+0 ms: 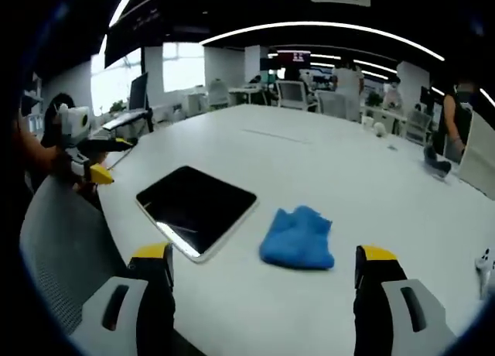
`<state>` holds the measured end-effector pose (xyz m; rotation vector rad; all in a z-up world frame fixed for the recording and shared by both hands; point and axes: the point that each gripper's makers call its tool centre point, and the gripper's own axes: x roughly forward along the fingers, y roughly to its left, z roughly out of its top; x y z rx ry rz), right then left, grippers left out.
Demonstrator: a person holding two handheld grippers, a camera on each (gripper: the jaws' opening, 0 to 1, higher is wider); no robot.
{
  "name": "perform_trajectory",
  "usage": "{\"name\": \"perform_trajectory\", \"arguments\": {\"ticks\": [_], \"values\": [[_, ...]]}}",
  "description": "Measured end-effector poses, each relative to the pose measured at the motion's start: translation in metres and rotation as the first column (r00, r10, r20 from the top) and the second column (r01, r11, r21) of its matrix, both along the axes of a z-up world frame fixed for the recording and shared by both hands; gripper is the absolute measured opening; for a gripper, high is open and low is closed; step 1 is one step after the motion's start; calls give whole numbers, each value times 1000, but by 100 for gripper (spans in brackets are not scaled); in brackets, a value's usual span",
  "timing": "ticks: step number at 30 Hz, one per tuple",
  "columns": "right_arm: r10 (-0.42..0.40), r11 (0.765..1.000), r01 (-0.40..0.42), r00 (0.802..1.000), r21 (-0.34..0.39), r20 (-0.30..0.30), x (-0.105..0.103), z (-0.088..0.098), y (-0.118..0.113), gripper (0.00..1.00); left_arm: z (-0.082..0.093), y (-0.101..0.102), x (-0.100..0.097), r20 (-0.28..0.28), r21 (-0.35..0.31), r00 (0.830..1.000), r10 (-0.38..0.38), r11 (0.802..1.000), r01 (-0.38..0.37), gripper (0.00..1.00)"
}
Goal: Wipe the mirror surface with the cleaning cloth until all visible marks leave the cleaned area.
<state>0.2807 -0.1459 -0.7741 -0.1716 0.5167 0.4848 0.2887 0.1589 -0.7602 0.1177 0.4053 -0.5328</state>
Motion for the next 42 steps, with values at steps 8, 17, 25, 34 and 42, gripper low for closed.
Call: {"name": "perform_trajectory", "arguments": {"ticks": [8,17,25,34,42], "values": [[20,999,-19,1000,32,-13,4,1,11,100,-11,22,5,-49,2,995,83,997,-83,100],[48,999,-48,998,10,-30,-5,-8,11,100,-16,19,1,-47,66,997,67,996,-64,99],[21,1000,-21,1000,5,-6,1,-2,9,100,-20,12,-3,-63,85,998,16,996,-11,99],[35,999,-35,999,8,-20,-2,-5,10,100,-21,0,-7,-87,53,995,-39,998,44,100],[-56,997,62,993,49,-102,-2,-15,-4,99,-28,9,-9,-134,28,991,0,1000,3,99]]}}
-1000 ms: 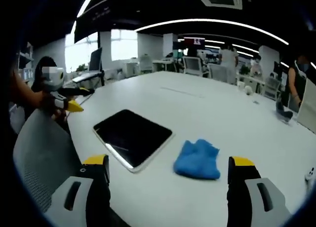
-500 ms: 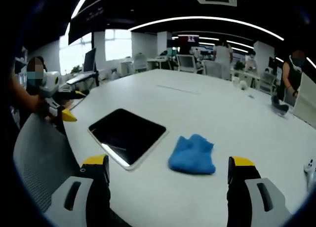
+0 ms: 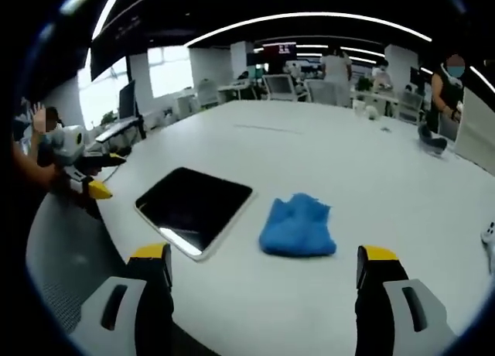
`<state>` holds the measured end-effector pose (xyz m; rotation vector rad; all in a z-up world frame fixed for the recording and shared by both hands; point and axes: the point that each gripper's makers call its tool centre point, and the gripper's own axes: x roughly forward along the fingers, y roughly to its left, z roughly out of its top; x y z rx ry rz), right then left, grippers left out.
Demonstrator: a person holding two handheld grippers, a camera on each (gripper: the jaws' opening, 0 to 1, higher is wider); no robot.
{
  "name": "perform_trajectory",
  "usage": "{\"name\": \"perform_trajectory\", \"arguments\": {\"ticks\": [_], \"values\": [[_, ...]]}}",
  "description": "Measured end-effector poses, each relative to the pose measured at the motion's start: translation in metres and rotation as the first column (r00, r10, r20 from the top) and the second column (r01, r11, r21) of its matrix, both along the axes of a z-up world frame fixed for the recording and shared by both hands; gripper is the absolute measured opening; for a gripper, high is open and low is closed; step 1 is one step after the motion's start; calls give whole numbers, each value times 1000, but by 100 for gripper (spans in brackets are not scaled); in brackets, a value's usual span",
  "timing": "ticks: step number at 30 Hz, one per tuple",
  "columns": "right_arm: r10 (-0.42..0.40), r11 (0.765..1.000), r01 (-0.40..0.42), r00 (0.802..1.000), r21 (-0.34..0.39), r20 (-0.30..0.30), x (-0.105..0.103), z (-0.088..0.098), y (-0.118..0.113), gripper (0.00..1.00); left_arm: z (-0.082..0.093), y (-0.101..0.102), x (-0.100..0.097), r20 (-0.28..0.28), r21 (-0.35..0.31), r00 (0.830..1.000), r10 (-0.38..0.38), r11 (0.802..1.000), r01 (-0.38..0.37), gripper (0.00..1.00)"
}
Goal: Wipe the mirror surface with the cleaning cloth until all visible marks leave the cleaned area.
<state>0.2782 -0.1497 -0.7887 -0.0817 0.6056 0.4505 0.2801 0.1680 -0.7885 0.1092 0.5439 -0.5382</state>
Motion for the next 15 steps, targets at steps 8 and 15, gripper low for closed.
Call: {"name": "perform_trajectory", "arguments": {"ticks": [8,15], "values": [[26,1000,-26,1000,-4,-7,0,1,6,99,6,-8,0,39,22,998,-44,999,43,99],[39,999,-38,999,11,-34,-9,-6,9,97,6,0,3,30,-1,1000,3,1000,-3,99]]}}
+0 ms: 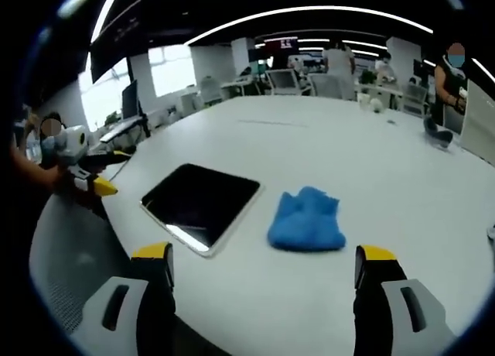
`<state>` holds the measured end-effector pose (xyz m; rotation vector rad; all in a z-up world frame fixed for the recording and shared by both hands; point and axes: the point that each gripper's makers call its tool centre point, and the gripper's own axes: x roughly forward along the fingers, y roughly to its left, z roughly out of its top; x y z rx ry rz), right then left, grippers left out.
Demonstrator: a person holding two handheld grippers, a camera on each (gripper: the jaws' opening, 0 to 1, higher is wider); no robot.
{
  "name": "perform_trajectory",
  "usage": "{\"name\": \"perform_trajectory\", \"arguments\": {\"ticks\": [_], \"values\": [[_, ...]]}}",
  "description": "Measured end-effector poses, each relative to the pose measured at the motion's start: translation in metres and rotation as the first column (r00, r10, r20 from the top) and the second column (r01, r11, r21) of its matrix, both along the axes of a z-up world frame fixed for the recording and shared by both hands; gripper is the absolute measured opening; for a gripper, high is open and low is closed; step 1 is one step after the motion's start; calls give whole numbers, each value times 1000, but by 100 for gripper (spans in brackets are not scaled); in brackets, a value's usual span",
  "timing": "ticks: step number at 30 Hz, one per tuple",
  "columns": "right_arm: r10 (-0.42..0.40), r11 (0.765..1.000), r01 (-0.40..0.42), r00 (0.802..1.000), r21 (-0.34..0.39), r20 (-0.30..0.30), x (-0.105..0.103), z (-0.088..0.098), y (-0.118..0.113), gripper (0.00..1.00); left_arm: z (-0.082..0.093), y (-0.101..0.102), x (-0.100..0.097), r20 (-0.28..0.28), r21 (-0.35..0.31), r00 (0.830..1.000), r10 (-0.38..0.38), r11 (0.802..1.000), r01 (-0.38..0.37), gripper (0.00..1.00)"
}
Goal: Wipe the mirror surface with the cleaning cloth until all visible marks leave the cleaned area.
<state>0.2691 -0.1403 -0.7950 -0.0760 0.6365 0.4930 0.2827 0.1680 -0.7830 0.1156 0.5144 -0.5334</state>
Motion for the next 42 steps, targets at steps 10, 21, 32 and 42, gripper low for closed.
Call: {"name": "perform_trajectory", "arguments": {"ticks": [10,21,32,42], "values": [[36,996,-35,999,-78,14,-2,-5,-4,95,-4,-12,-4,-10,29,999,-53,998,53,99],[-2,998,4,1000,-66,29,5,-1,-11,96,-4,-10,-1,-1,49,998,-55,997,55,99],[2,999,-1,999,-34,36,9,-1,-9,99,-3,-13,-2,4,37,998,-70,997,70,99],[29,992,-20,996,-122,79,10,5,-8,93,-7,-9,-2,-23,36,999,-44,998,45,99]]}}
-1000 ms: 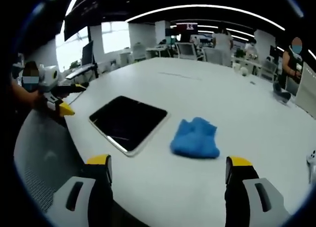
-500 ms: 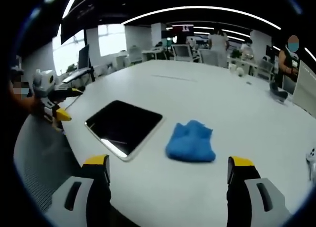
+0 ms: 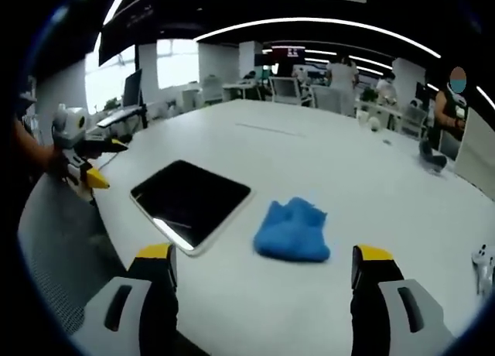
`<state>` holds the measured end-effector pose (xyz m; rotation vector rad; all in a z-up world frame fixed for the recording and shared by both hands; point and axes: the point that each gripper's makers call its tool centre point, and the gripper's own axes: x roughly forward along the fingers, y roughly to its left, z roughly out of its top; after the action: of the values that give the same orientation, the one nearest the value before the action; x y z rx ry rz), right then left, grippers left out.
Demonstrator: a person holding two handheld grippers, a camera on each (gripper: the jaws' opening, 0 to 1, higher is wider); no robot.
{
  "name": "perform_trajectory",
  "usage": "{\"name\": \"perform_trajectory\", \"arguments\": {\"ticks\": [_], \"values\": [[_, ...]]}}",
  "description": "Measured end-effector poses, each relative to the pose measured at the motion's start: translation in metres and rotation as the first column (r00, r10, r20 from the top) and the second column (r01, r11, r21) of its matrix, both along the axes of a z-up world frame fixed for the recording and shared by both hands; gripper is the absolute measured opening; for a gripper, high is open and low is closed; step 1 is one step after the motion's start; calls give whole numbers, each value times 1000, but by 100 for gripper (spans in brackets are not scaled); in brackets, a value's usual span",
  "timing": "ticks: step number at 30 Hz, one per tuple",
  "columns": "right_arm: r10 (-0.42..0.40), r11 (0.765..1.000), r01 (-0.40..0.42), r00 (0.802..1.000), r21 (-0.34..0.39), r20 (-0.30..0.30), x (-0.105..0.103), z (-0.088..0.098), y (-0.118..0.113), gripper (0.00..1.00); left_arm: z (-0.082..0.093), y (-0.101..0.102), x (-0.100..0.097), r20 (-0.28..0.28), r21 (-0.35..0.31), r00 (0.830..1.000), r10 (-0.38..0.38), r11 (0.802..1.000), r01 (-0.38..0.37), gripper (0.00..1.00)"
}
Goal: Wipe the mirror surface with the cleaning cloth until all visible marks leave the cleaned area.
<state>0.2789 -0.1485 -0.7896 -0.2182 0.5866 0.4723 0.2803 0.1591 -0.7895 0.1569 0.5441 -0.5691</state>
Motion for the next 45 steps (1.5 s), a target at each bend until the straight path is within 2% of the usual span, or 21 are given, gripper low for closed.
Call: {"name": "perform_trajectory", "arguments": {"ticks": [2,4,9,13,16,19,25,27,30,36,45], "values": [[20,999,-20,1000,-27,10,0,0,3,92,0,0,0,1,-2,1000,0,1000,0,99],[27,999,-27,1000,-18,-14,-3,-6,4,92,1,-2,0,4,-7,1000,-8,1000,8,99],[-3,1000,2,1000,-25,-14,-3,-7,-5,92,4,-6,1,19,-18,1000,-11,1000,12,99],[-24,1000,25,1000,3,-9,0,-4,-6,93,3,-8,0,17,-15,999,-31,999,31,99],[-102,990,107,993,89,-59,-4,-5,-10,94,1,-7,-1,17,4,999,-46,999,46,99],[-126,987,130,991,98,-42,-1,-2,-17,94,0,-3,0,10,-1,999,-31,1000,31,99],[-72,996,73,997,59,-31,-3,-4,-7,94,-1,-5,-1,11,19,999,-44,999,44,99],[-77,995,79,996,67,-34,-3,-4,-7,94,-4,-6,-3,-5,20,998,-59,998,59,99],[-95,992,98,995,83,-33,-4,-2,-9,93,-4,-7,-4,1,29,997,-73,997,73,99],[-69,996,71,997,52,-40,-6,-5,-4,93,-2,-3,-2,5,8,999,-48,999,48,99],[-40,997,44,997,68,-63,-10,-8,1,94,-5,-2,-4,-18,-9,999,-34,999,34,99]]}}
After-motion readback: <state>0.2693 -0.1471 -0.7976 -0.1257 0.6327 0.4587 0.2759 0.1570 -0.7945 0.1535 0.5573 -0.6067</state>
